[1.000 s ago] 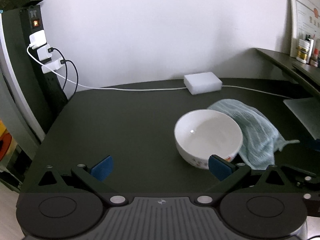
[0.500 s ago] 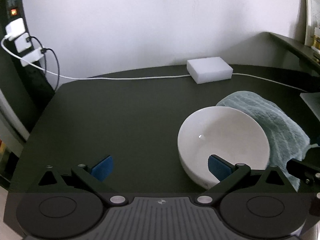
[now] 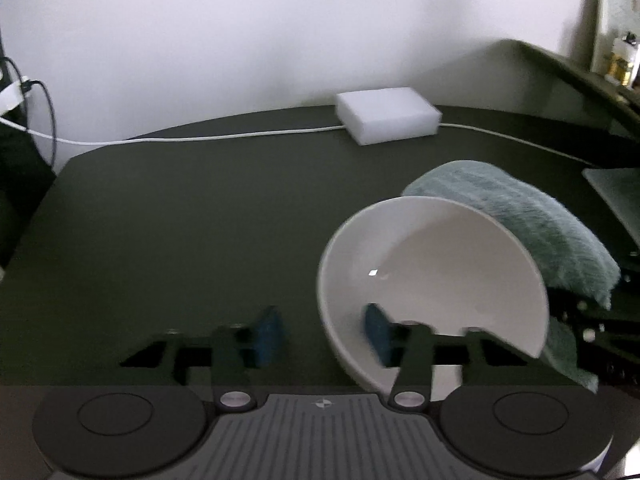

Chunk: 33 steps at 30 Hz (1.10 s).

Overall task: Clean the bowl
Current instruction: 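Move the left tool to the bowl rim while the right tool grasps the towel, then hold the bowl rim with the left gripper while the right wipes inside with the towel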

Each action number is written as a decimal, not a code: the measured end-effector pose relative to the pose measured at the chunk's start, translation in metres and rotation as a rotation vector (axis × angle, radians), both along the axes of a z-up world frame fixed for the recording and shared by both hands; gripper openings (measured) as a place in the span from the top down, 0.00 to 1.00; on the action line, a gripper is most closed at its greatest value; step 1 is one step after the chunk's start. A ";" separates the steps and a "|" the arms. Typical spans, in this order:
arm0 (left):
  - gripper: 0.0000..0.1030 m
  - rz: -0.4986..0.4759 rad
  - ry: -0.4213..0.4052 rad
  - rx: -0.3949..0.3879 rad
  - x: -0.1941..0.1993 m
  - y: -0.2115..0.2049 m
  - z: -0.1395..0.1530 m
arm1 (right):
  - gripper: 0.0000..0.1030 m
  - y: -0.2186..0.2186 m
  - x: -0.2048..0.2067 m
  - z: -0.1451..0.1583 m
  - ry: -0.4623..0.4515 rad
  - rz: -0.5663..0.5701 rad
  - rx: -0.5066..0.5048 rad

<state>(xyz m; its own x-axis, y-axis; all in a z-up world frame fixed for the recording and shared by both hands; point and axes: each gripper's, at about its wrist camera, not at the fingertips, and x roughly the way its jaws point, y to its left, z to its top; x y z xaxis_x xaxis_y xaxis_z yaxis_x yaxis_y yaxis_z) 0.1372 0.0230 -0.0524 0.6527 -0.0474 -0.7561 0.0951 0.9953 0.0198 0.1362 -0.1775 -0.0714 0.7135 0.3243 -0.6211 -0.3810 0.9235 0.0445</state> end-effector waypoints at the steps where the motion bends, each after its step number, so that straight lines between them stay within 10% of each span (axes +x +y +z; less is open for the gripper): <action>1: 0.81 -0.017 0.002 0.008 -0.002 -0.003 0.001 | 0.77 -0.005 -0.002 0.007 -0.012 -0.019 -0.002; 6: 0.83 -0.065 0.013 -0.008 -0.016 -0.008 0.001 | 0.78 -0.027 -0.014 0.039 -0.057 -0.065 0.047; 12: 0.82 -0.125 -0.004 0.014 -0.025 -0.019 0.000 | 0.78 -0.012 -0.022 0.084 0.054 0.197 0.211; 22: 0.80 -0.151 -0.018 0.046 -0.028 -0.022 -0.003 | 0.78 0.077 0.044 0.023 0.259 0.303 -0.052; 33: 0.79 -0.167 -0.025 0.044 -0.024 -0.020 -0.002 | 0.43 0.068 0.013 0.047 0.095 0.321 -0.095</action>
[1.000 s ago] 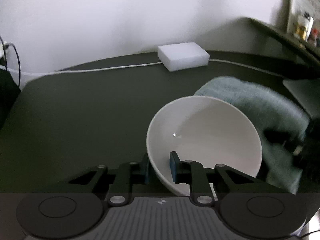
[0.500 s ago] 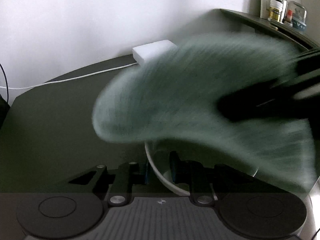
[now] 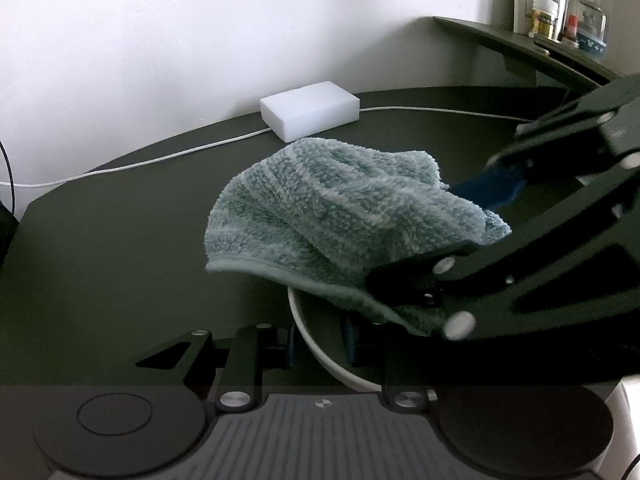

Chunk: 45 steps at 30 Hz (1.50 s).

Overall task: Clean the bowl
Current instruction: 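Hold the bowl rim with the left gripper while the right wipes inside with the towel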

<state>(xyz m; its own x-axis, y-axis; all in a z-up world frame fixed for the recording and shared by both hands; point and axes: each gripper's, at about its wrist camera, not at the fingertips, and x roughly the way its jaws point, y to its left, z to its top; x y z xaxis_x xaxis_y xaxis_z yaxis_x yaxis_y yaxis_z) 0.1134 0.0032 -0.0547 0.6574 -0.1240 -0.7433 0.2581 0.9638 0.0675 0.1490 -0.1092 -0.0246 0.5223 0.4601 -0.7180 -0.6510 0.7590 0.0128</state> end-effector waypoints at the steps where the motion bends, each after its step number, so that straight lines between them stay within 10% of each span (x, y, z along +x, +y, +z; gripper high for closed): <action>1: 0.79 -0.001 -0.001 0.001 0.001 -0.001 0.000 | 0.46 0.001 0.000 0.000 -0.021 0.006 0.003; 3: 0.79 0.000 -0.001 0.003 0.002 -0.003 0.000 | 0.71 0.005 0.004 -0.003 -0.047 0.014 0.008; 11: 0.77 0.029 -0.002 0.004 0.007 -0.004 0.000 | 0.82 0.012 0.008 -0.013 -0.033 -0.046 -0.045; 19: 0.77 0.012 -0.003 0.006 0.008 -0.005 0.000 | 0.82 -0.044 -0.003 0.023 -0.062 -0.180 0.177; 27: 0.78 0.013 -0.004 0.005 0.012 -0.009 -0.001 | 0.82 0.009 0.037 -0.021 0.152 -0.100 0.152; 35: 0.77 0.027 -0.006 0.004 0.004 -0.013 0.001 | 0.83 -0.027 0.001 0.012 -0.037 -0.247 0.152; 45: 0.62 -0.012 -0.065 0.035 0.006 -0.013 0.011 | 0.83 -0.045 0.011 0.011 0.098 -0.192 0.326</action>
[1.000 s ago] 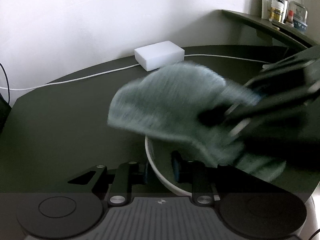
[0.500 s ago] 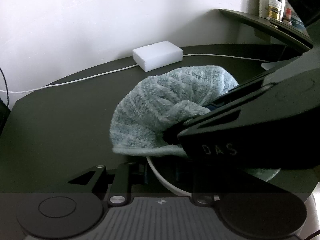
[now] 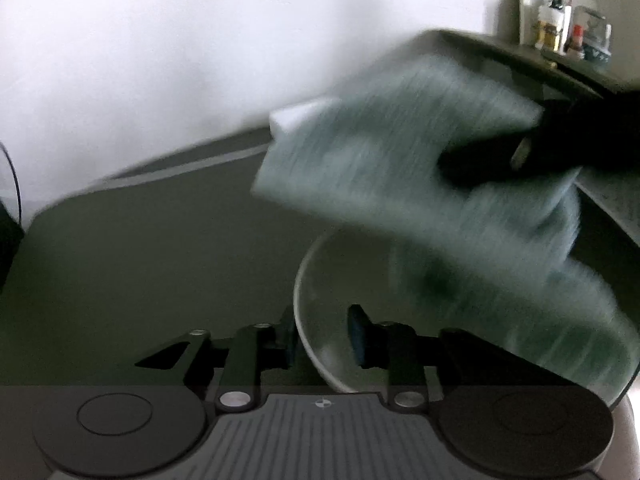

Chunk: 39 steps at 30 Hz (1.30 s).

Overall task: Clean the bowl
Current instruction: 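Hold the bowl rim with the left gripper while the right wipes inside with the towel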

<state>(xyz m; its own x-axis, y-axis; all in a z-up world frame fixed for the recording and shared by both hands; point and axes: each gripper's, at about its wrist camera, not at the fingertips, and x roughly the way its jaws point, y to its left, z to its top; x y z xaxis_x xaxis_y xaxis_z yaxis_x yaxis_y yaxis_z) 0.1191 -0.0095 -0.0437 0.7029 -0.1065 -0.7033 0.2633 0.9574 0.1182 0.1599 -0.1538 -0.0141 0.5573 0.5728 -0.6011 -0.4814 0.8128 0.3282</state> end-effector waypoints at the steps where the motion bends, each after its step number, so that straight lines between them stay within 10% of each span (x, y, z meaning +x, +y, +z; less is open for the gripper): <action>1: 0.62 -0.009 -0.002 0.010 0.003 0.000 0.000 | 0.83 0.005 0.005 -0.006 0.025 0.010 0.001; 6: 0.85 -0.059 0.010 -0.001 0.012 0.002 -0.004 | 0.82 0.020 0.020 -0.027 0.096 0.043 -0.020; 16: 0.85 -0.010 0.027 0.036 0.006 -0.001 -0.012 | 0.82 0.039 0.004 -0.025 -0.076 -0.019 -0.226; 25: 0.85 0.041 0.057 0.010 0.005 0.004 -0.009 | 0.82 -0.029 -0.017 -0.016 0.018 -0.085 0.062; 29: 0.69 0.017 -0.004 0.033 0.010 0.007 0.004 | 0.82 -0.030 -0.008 -0.020 0.075 -0.049 0.144; 33: 0.86 -0.038 0.014 0.039 0.018 0.006 -0.002 | 0.82 -0.011 0.012 -0.031 0.127 -0.015 0.118; 39: 0.86 -0.057 0.039 0.055 0.023 0.001 -0.010 | 0.81 0.030 0.026 -0.048 0.090 0.014 -0.057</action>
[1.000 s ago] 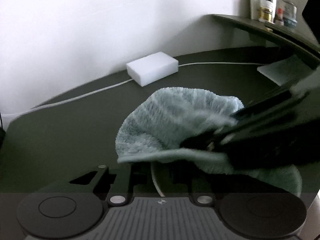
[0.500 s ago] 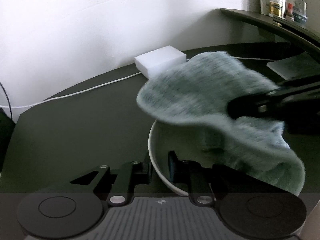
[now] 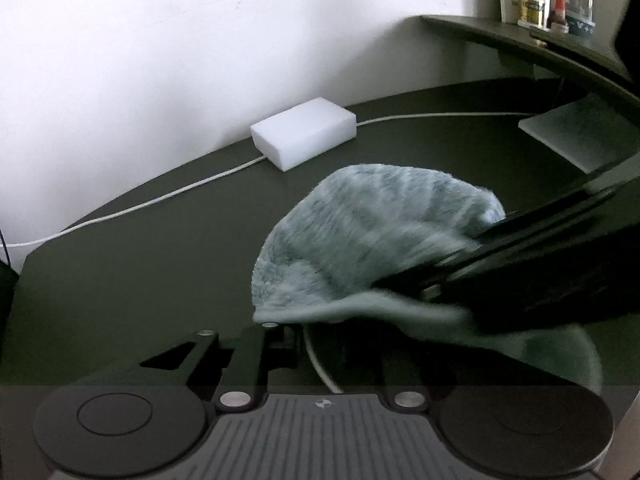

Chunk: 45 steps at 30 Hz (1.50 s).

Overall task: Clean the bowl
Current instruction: 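Hold the bowl rim with the left gripper while the right wipes inside with the towel, then lift the towel out and wipe the bowl interior again with the right gripper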

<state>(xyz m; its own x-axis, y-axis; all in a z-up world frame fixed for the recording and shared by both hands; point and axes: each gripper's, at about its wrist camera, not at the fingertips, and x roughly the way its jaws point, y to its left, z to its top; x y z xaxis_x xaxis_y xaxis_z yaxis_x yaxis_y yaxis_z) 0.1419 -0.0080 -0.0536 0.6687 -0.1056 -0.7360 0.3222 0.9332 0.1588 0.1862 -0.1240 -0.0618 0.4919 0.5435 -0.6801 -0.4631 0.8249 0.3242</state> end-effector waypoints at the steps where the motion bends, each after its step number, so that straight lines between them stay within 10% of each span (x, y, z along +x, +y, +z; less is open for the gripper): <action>1: 0.86 0.004 0.002 0.001 -0.001 0.000 -0.001 | 0.81 0.004 -0.001 0.001 -0.019 0.012 -0.032; 6: 0.84 0.031 0.010 -0.010 -0.005 -0.001 -0.003 | 0.84 0.002 -0.023 0.017 -0.191 -0.008 -0.193; 16: 0.83 0.054 0.002 -0.019 -0.009 0.001 -0.005 | 0.82 -0.058 -0.057 0.062 -0.325 -0.184 -0.147; 26: 0.83 0.052 0.003 -0.029 -0.008 0.008 -0.006 | 0.81 -0.045 -0.041 0.046 -0.257 -0.127 -0.186; 33: 0.81 0.047 0.006 -0.036 -0.012 0.011 -0.004 | 0.81 -0.071 -0.062 0.095 -0.529 -0.327 -0.199; 45: 0.81 0.047 0.010 -0.056 -0.018 0.015 -0.002 | 0.81 0.020 0.001 0.011 -0.082 0.119 -0.205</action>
<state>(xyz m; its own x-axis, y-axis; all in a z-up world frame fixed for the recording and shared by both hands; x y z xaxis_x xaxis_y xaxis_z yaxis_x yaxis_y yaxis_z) 0.1236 0.0065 -0.0557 0.6664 -0.1154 -0.7366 0.2793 0.9546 0.1031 0.1871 -0.1037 -0.0504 0.4905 0.4560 -0.7426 -0.5789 0.8075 0.1134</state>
